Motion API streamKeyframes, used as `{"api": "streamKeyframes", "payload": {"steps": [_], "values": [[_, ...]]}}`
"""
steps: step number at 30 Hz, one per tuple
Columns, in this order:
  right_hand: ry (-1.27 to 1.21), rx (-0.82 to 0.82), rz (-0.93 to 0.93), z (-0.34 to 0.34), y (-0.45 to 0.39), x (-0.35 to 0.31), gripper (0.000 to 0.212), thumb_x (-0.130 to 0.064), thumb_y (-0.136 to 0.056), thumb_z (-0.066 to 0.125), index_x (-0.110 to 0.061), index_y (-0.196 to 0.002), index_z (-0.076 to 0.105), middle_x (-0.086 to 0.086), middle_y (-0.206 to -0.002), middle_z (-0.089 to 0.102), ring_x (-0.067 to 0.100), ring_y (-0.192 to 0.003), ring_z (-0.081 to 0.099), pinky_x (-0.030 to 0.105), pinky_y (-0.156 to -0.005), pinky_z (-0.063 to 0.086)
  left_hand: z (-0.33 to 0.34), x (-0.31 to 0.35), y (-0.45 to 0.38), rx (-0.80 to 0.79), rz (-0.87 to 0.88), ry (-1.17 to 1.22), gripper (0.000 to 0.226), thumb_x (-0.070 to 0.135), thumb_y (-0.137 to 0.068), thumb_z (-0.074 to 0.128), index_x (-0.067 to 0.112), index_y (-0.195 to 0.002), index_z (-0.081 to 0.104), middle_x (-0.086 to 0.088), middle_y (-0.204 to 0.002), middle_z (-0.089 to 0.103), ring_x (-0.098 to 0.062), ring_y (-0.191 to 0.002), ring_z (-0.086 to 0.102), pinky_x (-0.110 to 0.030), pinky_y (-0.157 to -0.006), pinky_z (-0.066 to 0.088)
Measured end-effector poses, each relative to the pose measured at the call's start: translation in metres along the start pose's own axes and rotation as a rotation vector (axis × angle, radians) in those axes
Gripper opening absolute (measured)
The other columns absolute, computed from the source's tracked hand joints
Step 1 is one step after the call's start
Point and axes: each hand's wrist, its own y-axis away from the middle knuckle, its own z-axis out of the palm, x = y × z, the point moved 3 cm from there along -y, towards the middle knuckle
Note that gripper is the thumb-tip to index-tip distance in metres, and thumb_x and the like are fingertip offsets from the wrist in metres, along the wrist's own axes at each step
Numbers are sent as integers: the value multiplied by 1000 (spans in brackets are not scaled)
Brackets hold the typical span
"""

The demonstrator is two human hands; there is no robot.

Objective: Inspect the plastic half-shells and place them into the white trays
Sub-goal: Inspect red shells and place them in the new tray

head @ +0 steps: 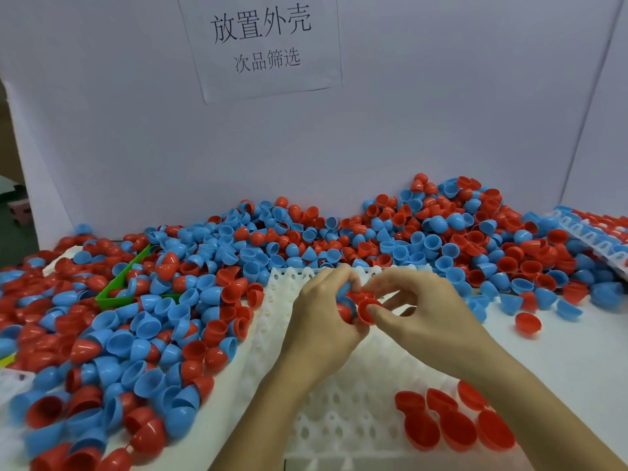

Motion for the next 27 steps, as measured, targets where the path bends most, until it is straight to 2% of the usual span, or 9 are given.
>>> {"api": "streamKeyframes", "payload": {"steps": [4, 8, 10, 12, 15, 18, 21, 24, 27], "values": [[124, -28, 49, -4, 1, 4, 20, -24, -83, 76, -42, -77, 69, -18, -75, 70, -4, -73, 65, 18, -62, 53, 2, 5, 2, -44, 73, -83, 38, 10, -77, 76, 34, -92, 50, 20, -92, 52, -8, -93, 52, -17, -76, 44], [255, 8, 60, -13, 1, 5, 18, -28, -85, 76, -42, -80, 66, -14, -68, 61, -5, -73, 58, 12, -54, 37, 4, 6, 3, -62, 5, 11, 43, 5, -76, 72, 38, -98, 55, 18, -102, 58, -11, -100, 56, -26, -86, 51], [288, -9, 57, -16, 1, 3, 16, -28, -85, 76, -40, -80, 65, -14, -69, 60, 4, -68, 57, 14, -56, 36, 2, 4, 2, -43, -54, 76, 46, 3, -75, 72, 39, -99, 56, 14, -101, 60, -11, -94, 59, -26, -79, 55], [333, -48, 48, -19, 2, 1, 15, -29, -85, 75, -37, -78, 65, -14, -69, 59, 6, -66, 54, 15, -58, 36, -3, -1, 1, 2, -106, 154, 43, 2, -73, 73, 36, -93, 57, 8, -89, 61, -9, -75, 59, -21, -63, 53], [337, -194, 38, -22, 5, -5, 11, -33, -85, 74, -31, -75, 69, -8, -62, 55, 6, -57, 46, 20, -53, 38, -10, -9, -3, 74, -172, 248, 38, 0, -72, 74, 30, -88, 58, -2, -81, 61, -6, -59, 54, -18, -53, 49], [323, -420, 18, -17, 14, -13, 12, -36, -83, 73, -36, -71, 69, 0, -63, 51, 6, -55, 40, 26, -55, 38, -10, -14, -3, 87, -216, 283, 36, 0, -72, 75, 27, -90, 60, -4, -84, 62, -8, -60, 55, -27, -55, 55], [380, -536, 10, -10, 21, -17, 11, -49, -74, 69, -38, -76, 70, 6, -73, 55, 5, -56, 41, 24, -55, 40, -9, -16, -3, 86, -239, 305, 36, -1, -73, 75, 26, -91, 60, -5, -87, 62, -14, -65, 58, -36, -59, 58], [467, -602, 25, -7, 24, -18, 30, -65, -59, 55, -50, -82, 66, -1, -77, 54, 5, -58, 45, 22, -51, 42, -10, -18, -4, 90, -250, 316, 36, 0, -73, 76, 26, -91, 60, -5, -92, 61, -16, -69, 60, -33, -61, 60], [581, -624, 16, 1, 26, -12, 31, -70, -50, 53, -57, -76, 63, -14, -82, 56, 11, -60, 53, 26, -52, 52, -10, -17, -4, 93, -249, 321, 35, 0, -73, 76, 25, -91, 60, -5, -91, 61, -16, -68, 60, -35, -61, 60]]}}
